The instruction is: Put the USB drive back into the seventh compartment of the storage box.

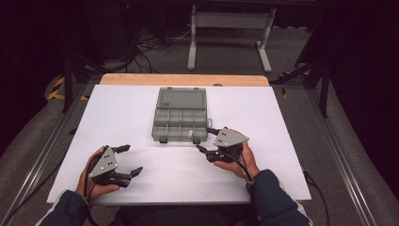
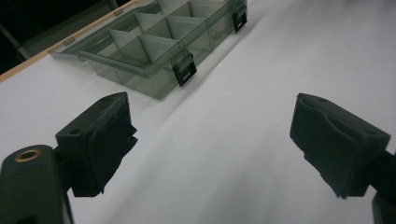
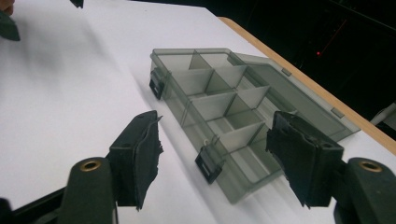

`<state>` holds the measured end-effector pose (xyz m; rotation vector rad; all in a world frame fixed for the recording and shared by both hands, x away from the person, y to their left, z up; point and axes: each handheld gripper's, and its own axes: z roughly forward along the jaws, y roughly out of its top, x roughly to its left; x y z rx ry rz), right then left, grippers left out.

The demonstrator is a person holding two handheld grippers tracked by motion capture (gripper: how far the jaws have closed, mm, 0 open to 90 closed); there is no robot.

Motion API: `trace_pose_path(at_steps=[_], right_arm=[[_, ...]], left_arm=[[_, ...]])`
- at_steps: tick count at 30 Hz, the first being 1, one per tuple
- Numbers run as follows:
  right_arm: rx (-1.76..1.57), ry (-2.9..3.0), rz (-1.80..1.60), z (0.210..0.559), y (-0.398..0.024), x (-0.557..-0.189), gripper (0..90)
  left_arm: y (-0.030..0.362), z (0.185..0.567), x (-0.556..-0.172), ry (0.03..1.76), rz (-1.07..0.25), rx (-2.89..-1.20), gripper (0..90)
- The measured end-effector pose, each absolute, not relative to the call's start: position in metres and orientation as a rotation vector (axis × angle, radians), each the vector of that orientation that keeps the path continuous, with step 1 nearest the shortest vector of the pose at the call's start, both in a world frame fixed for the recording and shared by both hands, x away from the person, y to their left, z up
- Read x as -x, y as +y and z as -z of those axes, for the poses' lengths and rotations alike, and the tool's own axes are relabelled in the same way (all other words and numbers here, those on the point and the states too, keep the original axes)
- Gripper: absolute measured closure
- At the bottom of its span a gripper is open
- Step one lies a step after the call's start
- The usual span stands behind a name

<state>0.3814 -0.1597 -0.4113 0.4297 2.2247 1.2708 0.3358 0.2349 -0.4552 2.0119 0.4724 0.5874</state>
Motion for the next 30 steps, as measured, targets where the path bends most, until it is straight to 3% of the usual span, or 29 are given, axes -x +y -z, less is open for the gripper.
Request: trace_pose_path(at_steps=[6, 12, 16, 24, 30], right_arm=[[-0.474, 2.227, -1.265, 0.419, -0.170, -0.373, 31.3], [-0.470, 2.255, -1.261, 0.426, -0.179, -0.370, 38.0], [-0.490, 2.285, -1.243, 0.432, -0.185, -0.372, 51.0], [-0.475, 2.320, -1.238, 0.432, -0.194, -0.375, 74.0], [-0.513, 2.319, -1.215, 0.432, -0.204, -0.386, 89.3]], left_arm=[[0.234, 0.456, -0.337, 0.476, -0.590, -2.018, 18.4], [0.236, 0.453, -0.347, 0.489, -0.571, -1.991, 24.2], [0.236, 0.454, -0.354, 0.490, -0.559, -2.021, 33.8], [0.243, 0.450, -0.365, 0.503, -0.544, -2.027, 65.1], [0.245, 0.449, -0.378, 0.496, -0.537, -2.067, 83.3]])
